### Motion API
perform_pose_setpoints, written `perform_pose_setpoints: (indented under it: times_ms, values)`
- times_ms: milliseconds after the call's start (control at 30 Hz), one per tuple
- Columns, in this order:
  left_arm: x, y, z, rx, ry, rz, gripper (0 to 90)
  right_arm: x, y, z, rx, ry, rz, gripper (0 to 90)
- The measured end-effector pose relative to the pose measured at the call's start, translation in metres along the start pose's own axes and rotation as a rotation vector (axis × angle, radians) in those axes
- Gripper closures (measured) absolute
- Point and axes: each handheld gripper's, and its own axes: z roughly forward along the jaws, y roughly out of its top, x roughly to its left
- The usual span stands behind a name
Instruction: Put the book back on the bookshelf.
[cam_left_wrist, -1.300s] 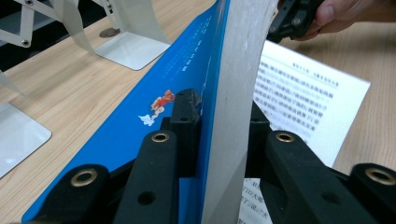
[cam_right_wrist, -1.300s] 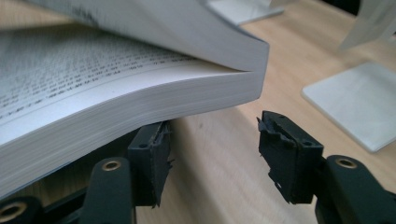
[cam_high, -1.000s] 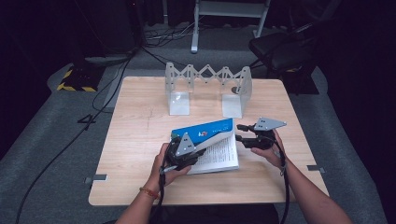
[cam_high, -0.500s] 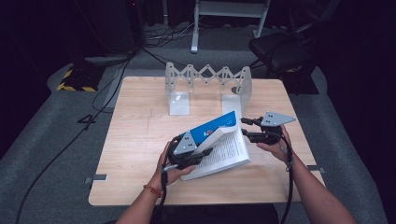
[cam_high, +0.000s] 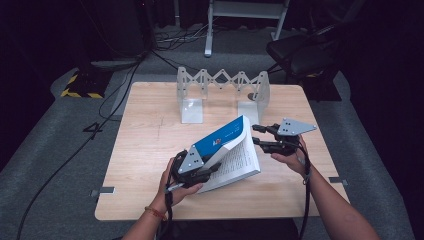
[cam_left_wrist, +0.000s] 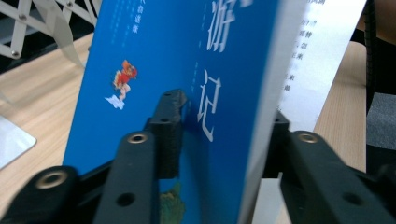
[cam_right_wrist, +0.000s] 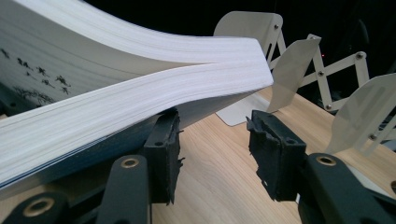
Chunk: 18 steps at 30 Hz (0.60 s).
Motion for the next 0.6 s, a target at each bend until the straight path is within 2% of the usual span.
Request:
perform_pose_setpoints:
  times_ms: [33,200,300,333,433,600]
  values:
    - [-0.001,-0.001,0.000,0.006,0.003,0.005,58.1,0.001,0.000,0.000,-0.006,0.004,0.002,53.2]
    - [-0.004,-0.006,0.002,0.012,0.012,-0.039,50.5,0.001,0.000,0.002,-0.029,0.035,0.046,53.2]
    - [-0.005,-0.006,0.001,0.008,0.023,-0.034,53.0,0.000,0.000,0.003,-0.034,0.039,0.054,53.2]
    - [-0.004,-0.007,0.001,-0.009,0.023,-0.039,57.4,0.000,-0.001,0.003,-0.033,0.039,0.052,53.2]
    - [0.000,-0.009,0.002,-0.042,-0.001,-0.052,62.8,-0.001,-0.001,0.002,-0.031,0.036,0.044,53.2]
    - [0.001,-0.004,0.010,-0.067,-0.030,-0.040,62.8,-0.003,-0.003,0.001,-0.028,0.000,0.046,53.6]
